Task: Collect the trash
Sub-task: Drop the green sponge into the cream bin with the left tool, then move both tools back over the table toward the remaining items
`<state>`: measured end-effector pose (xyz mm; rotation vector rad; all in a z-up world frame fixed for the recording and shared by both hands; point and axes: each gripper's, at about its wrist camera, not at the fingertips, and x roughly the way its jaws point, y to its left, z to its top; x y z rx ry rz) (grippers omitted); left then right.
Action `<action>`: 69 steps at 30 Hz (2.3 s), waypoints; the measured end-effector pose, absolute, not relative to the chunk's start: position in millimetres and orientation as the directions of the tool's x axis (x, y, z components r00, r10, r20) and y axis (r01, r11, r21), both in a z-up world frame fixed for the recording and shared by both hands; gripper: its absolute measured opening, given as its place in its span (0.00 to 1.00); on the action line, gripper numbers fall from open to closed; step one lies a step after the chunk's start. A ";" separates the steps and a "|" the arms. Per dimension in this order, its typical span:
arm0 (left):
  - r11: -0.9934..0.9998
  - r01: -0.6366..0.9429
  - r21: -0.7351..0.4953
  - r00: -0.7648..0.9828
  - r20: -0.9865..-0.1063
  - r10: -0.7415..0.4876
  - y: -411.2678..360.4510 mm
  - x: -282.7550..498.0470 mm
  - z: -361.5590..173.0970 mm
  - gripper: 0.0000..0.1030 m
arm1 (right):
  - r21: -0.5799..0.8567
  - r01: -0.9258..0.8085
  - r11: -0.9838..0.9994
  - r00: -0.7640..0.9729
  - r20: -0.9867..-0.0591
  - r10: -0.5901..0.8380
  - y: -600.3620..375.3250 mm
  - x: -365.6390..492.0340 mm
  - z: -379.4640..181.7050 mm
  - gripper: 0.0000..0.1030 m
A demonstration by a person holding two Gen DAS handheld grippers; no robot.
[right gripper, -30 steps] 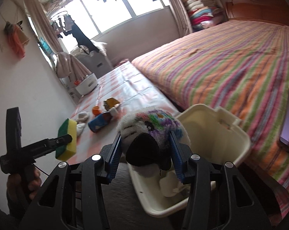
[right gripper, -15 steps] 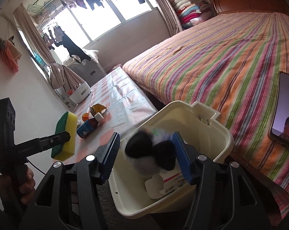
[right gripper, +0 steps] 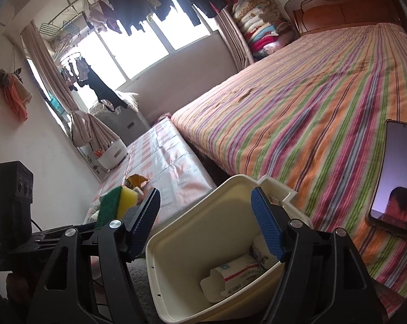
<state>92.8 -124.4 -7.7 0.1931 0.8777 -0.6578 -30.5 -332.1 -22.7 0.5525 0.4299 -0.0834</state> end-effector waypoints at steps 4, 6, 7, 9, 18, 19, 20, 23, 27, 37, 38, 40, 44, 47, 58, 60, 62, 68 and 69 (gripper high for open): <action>0.762 0.638 -0.108 0.427 -0.774 -0.467 -138.4 90.5 -13.1 0.56 | 0.489 0.230 0.842 0.904 -0.427 0.001 -343.2 -41.8 -27.4 0.67; 0.748 0.657 -0.100 0.417 -0.778 -0.470 -145.8 87.8 -15.2 0.56 | 0.492 0.252 0.833 0.898 -0.440 -0.011 -347.9 -44.3 -32.9 0.67; 0.742 0.664 -0.095 0.414 -0.780 -0.470 -148.0 86.6 -15.9 0.56 | 0.497 0.258 0.829 0.896 -0.443 -0.013 -349.0 -44.9 -34.5 0.67; 0.726 0.682 -0.086 0.406 -0.781 -0.474 -153.8 83.4 -18.0 0.58 | 0.496 0.270 0.826 0.891 -0.455 -0.019 -350.2 -44.5 -36.7 0.67; 0.681 0.727 -0.091 0.368 -0.786 -0.498 -166.5 74.3 -22.2 0.69 | 0.483 0.254 0.838 0.889 -0.459 -0.005 -339.8 -36.0 -29.0 0.67; 0.681 0.726 -0.096 0.368 -0.781 -0.504 -165.2 73.4 -21.6 0.71 | 0.482 0.254 0.839 0.888 -0.460 -0.005 -339.0 -35.3 -28.8 0.67; 0.683 0.724 -0.097 0.373 -0.778 -0.506 -164.2 72.6 -21.1 0.75 | 0.479 0.255 0.840 0.885 -0.465 -0.003 -339.0 -34.1 -29.1 0.67; 0.688 0.718 -0.102 0.384 -0.766 -0.515 -158.3 69.6 -18.2 0.82 | 0.478 0.256 0.840 0.882 -0.471 -0.001 -337.8 -30.7 -30.0 0.67; 0.672 0.731 -0.118 0.412 -0.709 -0.572 -145.1 64.3 -8.7 0.91 | 0.478 0.240 0.845 0.881 -0.472 0.017 -330.9 -24.7 -26.2 0.67; 0.677 0.686 -0.266 0.476 -0.540 -0.694 -73.1 64.0 13.3 0.93 | 0.441 0.160 0.883 0.897 -0.439 0.057 -298.6 -11.4 2.9 0.73; 0.695 0.667 -0.268 0.497 -0.535 -0.684 -60.6 65.5 12.9 0.93 | 0.433 0.148 0.889 0.898 -0.435 0.062 -293.5 -9.7 6.5 0.74; 0.723 0.634 -0.275 0.525 -0.534 -0.663 -43.4 69.6 10.9 0.93 | 0.425 0.125 0.897 0.898 -0.432 0.079 -283.4 -5.3 11.3 0.75; 0.762 0.561 -0.324 0.568 -0.518 -0.639 -5.7 75.9 5.2 0.93 | 0.416 0.068 0.907 0.889 -0.438 0.133 -258.0 11.4 15.3 0.78; 0.793 0.493 -0.359 0.616 -0.500 -0.609 23.3 80.4 2.8 0.93 | 0.411 0.011 0.912 0.873 -0.449 0.191 -236.9 29.1 15.7 0.80; 0.886 0.322 -0.333 0.734 -0.503 -0.456 107.4 79.0 4.1 0.93 | 0.261 -0.239 0.935 0.785 -0.514 0.344 -135.9 110.1 41.7 0.86; 0.893 0.290 -0.344 0.723 -0.532 -0.440 118.9 81.0 -0.6 0.93 | 0.210 -0.270 0.940 0.757 -0.556 0.342 -119.5 127.5 36.2 0.86; 0.903 0.250 -0.350 0.724 -0.552 -0.414 129.6 81.9 -6.0 0.93 | 0.185 -0.290 0.939 0.730 -0.591 0.342 -109.1 141.6 29.5 0.86; 0.921 0.114 -0.373 0.734 -0.593 -0.331 170.6 85.0 -17.5 0.93 | 0.224 -0.465 0.856 0.602 -0.630 0.492 -86.7 182.5 12.0 0.86; 0.918 0.103 -0.384 0.731 -0.596 -0.332 175.4 85.0 -19.1 0.93 | 0.217 -0.520 0.826 0.577 -0.624 0.527 -84.7 187.2 12.8 0.86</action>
